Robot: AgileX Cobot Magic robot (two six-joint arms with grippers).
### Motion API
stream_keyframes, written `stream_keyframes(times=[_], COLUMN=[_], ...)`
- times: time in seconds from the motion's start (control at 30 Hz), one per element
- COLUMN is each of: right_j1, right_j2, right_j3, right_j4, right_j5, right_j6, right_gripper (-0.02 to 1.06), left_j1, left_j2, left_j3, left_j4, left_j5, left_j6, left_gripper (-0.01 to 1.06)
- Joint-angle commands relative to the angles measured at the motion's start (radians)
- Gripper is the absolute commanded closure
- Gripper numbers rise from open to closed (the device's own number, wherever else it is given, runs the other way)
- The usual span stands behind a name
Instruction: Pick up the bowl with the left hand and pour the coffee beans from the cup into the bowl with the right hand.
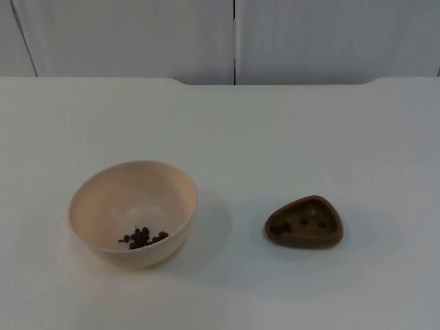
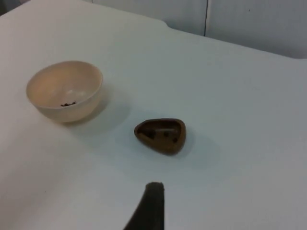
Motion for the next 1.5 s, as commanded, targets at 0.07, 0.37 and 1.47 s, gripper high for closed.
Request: stream_keyframes(times=[0.07,0.37,1.47], right_j1=[-0.002,-0.002,-0.002], right_j2=[-0.053,-0.053,-0.053], right_j3=[0.008,0.039,0.037], right_j4=[0.0,-0.066,-0.068], right_j5=[0.01,0.08,0.078], right_j6=[-0.02,-0.003,0.005], right_gripper=[0.25,0.25,0.25], left_j1=[-0.001,-0.001,-0.001], left_j2=[-0.018,-0.025,-0.025], left_j3=[0.035,0.054,0.081], left_j4=[0.009,0.034,-0.101], left_j5=[0.037,0.075,0.108], left_j6=[0.002,0.018,0.135], left_gripper=[0.0,0.0,0.0])
